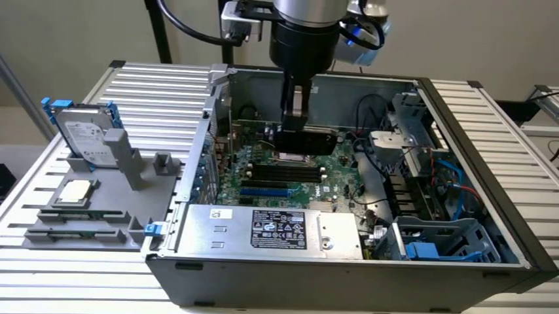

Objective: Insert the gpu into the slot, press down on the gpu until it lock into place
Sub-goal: 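Insert the gpu into the slot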

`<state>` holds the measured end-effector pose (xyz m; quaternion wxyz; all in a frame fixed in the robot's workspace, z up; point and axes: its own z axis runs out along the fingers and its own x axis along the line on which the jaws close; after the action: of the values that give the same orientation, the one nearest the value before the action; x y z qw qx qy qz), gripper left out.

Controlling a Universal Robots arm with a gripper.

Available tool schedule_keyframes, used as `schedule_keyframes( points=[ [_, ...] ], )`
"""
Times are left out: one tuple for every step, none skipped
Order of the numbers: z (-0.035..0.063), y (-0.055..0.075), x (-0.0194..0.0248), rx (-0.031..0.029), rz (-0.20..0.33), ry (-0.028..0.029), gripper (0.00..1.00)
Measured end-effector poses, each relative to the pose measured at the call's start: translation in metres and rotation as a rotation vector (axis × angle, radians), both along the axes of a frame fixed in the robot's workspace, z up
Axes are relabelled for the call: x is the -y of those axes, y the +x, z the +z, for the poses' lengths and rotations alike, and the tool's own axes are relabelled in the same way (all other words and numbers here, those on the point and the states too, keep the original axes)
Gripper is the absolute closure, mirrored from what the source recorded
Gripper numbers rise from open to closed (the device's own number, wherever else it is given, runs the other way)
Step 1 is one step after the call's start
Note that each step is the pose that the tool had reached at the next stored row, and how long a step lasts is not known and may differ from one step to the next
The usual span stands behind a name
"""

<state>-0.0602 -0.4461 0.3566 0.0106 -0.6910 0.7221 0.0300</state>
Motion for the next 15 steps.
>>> schedule_keyframes(
  points=[
    [-0.0014, 0.0, 0.0003, 0.0, 0.0, 0.0009, 0.74],
    [-0.0027, 0.0, 0.0006, 0.0, 0.0, 0.0017, 0.74],
    [-0.004, 0.0, 0.0009, -0.0003, 0.0, 0.0025, 0.74],
    [-0.0052, 0.0, 0.0011, -0.0007, 0.0, 0.0031, 0.74],
    [-0.0064, 0.0, 0.0014, -0.0013, 0.0, 0.0034, 0.74],
    [-0.0075, 0.0, 0.0017, -0.0018, 0.0, 0.0039, 0.74],
    [-0.0087, 0.0, 0.002, -0.0024, 0.0, 0.0043, 0.74],
    [-0.0097, 0.0, 0.0022, -0.003, 0.0, 0.0048, 0.74],
    [-0.0108, 0.0, 0.0024, -0.0036, 0.0, 0.0053, 0.74],
    [-0.0118, 0.0, 0.0025, -0.0046, 0.0, 0.0059, 0.74],
    [-0.0127, 0.0, 0.0026, -0.0057, 0.0, 0.0063, 0.74],
    [-0.0138, 0.0, 0.0028, -0.007, 0.0, 0.0065, 0.74],
    [-0.0149, 0.0, 0.003, -0.0082, 0.0, 0.0068, 0.74],
    [-0.016, 0.0, 0.0031, -0.0089, 0.0, 0.0071, 0.74],
    [-0.0171, 0.0, 0.0034, -0.0091, 0.0, 0.0074, 0.74]
  ],
)
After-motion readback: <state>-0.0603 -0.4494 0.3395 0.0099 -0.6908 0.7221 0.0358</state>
